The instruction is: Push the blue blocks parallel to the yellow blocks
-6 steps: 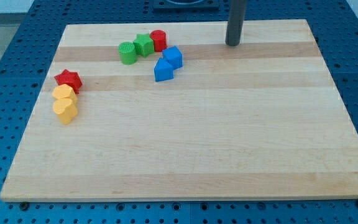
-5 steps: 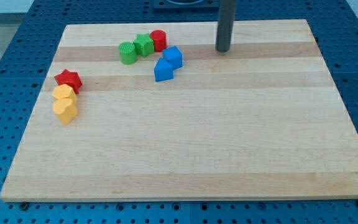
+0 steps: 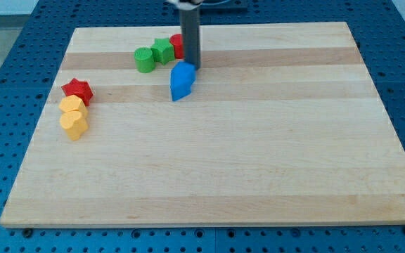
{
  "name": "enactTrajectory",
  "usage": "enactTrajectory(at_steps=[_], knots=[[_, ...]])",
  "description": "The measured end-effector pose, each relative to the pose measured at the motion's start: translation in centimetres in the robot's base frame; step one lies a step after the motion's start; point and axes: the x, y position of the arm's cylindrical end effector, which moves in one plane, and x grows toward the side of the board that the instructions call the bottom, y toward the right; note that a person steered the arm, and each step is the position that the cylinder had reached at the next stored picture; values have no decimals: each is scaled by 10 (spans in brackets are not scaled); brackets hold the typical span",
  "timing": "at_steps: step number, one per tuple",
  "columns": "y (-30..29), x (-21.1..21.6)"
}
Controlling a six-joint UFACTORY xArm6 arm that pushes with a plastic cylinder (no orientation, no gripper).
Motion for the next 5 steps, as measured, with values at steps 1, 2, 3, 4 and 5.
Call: enactTrajectory(at_steps=[1, 2, 3, 4, 5], knots=[[-33, 38], [-25, 39], [15, 40], [22, 79], [4, 79]])
